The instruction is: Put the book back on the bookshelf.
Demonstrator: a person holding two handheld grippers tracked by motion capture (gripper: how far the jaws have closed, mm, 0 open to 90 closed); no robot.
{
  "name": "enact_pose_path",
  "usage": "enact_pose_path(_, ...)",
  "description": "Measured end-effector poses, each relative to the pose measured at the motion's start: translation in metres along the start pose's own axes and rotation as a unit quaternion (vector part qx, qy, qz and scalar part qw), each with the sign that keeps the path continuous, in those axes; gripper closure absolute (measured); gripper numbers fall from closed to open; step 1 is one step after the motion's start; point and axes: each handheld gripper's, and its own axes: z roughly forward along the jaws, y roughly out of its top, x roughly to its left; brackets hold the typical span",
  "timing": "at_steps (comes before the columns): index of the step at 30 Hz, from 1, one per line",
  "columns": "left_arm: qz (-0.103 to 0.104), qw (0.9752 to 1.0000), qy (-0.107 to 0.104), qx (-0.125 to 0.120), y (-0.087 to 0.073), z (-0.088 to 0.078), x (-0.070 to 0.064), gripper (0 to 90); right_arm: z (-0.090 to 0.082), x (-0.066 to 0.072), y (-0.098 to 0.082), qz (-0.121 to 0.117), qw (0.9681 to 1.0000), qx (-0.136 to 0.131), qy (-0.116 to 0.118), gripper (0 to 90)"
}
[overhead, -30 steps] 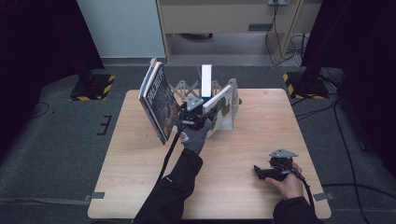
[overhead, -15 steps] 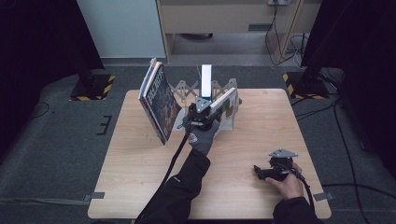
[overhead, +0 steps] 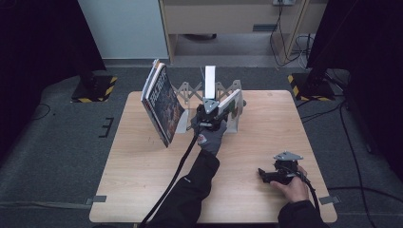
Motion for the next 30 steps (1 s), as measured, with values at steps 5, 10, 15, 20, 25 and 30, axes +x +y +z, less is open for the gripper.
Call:
enact_pose_path(5,0.005,0.9999,0.010,0.004,-0.006,0.006,-0.001,74.6,0.000,0.000,0.000,0.001,1.0000,0.000,0.000,2.8)
enact_pose_path(10,0.016,0.9996,0.020,0.011,-0.013,0.012,-0.003,74.6,0.000,0.000,0.000,0.001,1.0000,0.000,-0.001,2.8)
enact_pose_path(15,0.011,0.9995,0.023,0.020,-0.021,0.017,-0.003,74.4,0.000,0.000,0.000,-0.001,1.0000,0.000,0.000,2.8)
enact_pose_path(20,0.012,0.9995,0.023,0.016,-0.026,0.017,-0.003,74.0,0.000,0.000,0.000,-0.001,1.0000,0.000,0.000,2.8)
enact_pose_path(25,0.016,0.9996,0.015,0.019,-0.032,0.013,-0.008,72.3,0.000,0.000,0.000,-0.001,1.0000,0.000,0.000,2.8)
enact_pose_path(30,0.030,0.9989,0.001,0.035,-0.046,0.007,-0.014,70.0,0.000,0.001,0.000,0.001,1.0000,0.000,0.000,2.8)
